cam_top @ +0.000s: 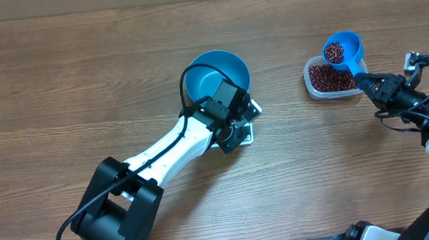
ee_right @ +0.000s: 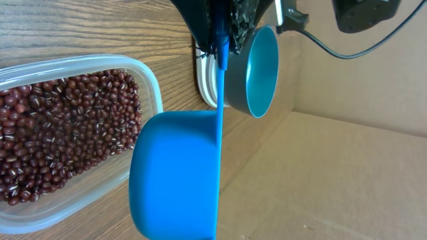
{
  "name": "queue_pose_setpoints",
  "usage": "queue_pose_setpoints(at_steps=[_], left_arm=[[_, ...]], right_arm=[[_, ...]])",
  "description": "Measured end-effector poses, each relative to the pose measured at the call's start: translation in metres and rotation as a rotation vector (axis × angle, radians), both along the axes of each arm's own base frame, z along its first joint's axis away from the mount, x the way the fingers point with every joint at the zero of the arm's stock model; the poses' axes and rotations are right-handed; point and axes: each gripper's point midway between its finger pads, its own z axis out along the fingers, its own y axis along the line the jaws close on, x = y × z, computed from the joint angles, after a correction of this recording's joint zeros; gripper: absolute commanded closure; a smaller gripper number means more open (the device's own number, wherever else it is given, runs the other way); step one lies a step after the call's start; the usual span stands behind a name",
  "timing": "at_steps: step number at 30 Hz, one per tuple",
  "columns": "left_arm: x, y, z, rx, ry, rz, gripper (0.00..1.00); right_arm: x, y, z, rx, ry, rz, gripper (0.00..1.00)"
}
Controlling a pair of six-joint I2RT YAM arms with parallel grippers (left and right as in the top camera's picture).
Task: Scoop item into bowl and weigh 150g on scale
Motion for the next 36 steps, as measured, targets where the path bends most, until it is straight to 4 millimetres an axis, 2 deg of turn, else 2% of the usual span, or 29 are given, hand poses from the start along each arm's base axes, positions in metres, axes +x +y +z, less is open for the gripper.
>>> queue_pose_setpoints(at_steps=[13,22,36], left_arm=[[0.006,-0.002,-0.002,-0.015,-0.034,0.004,0.96],[0.005,0.005,-0.013,0.008,-0.052,0.016,0.96],[0.013,0.003,-0.010,-0.004,-0.094,0.024,0.96]], right_arm=[[0.000,0.000,0.000,0.001,0.000,0.001,0.96],[0.000,0.000,0.000,0.000,-0.001,0.001,0.96],[0.000,0.000,0.000,0.001,0.001,0.000,0.96]])
